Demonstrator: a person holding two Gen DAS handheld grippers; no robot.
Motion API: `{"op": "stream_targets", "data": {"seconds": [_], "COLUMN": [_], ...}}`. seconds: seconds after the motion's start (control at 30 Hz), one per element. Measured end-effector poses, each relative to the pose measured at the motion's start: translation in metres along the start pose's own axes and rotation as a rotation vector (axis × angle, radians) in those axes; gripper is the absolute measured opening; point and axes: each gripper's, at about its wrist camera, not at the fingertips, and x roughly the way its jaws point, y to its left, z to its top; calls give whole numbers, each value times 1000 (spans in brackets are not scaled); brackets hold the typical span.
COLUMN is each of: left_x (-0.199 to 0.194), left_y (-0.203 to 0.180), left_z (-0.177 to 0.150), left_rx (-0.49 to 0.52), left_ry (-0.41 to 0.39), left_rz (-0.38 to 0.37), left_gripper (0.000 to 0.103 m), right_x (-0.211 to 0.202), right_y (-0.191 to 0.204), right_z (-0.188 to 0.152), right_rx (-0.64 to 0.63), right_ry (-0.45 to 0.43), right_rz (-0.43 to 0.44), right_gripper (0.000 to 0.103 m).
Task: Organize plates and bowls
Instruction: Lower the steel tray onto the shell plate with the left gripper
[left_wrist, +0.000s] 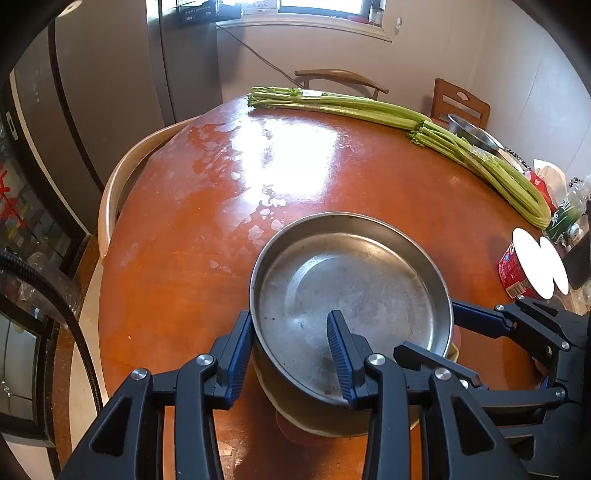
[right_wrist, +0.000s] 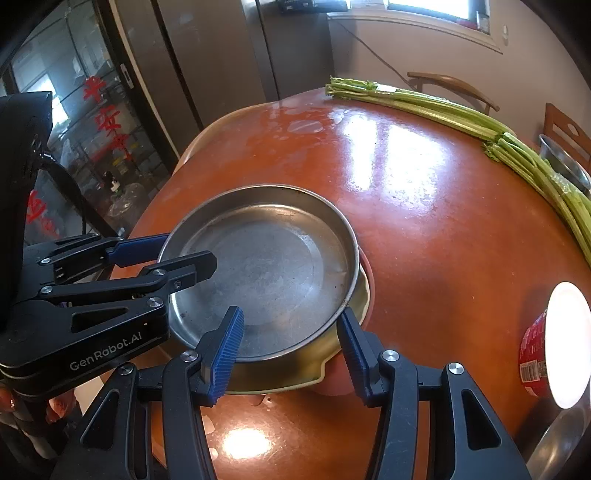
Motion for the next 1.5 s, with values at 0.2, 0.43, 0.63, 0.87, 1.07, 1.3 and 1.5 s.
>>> {"op": "stream_targets", "data": {"seconds": [0.2,0.43,0.63,0.87,1.07,1.3,1.5], "left_x": [0,3,8,9,10,11,6], "left_y": [1,7,8,12,12,13,14], "left_z": [-1,-2,-4,-4,-2,-3,-2], "left_rx": [-1,-14,-10,-32,-34,-46,-53], "left_ry": [6,19,37,42,45,47,28], "left_rz": [1,-5,-18,-42,-40,-45,-50], "left_gripper": [40,40,40,40,41,41,41], "right_x": [0,5,15,14,12,9,3], "right_y": [0,5,8,5,2,1,-2], "right_z": [-1,3,5,6,6,5,5], "right_rx": [-9,-46,-73,-64,-54,-50,-43], "right_ry": [-3,-4,10,16,15,9,-16], "right_rz": [4,-19,-52,-32,-17,-15,-31], "right_gripper": [55,55,55,55,55,55,55]}}
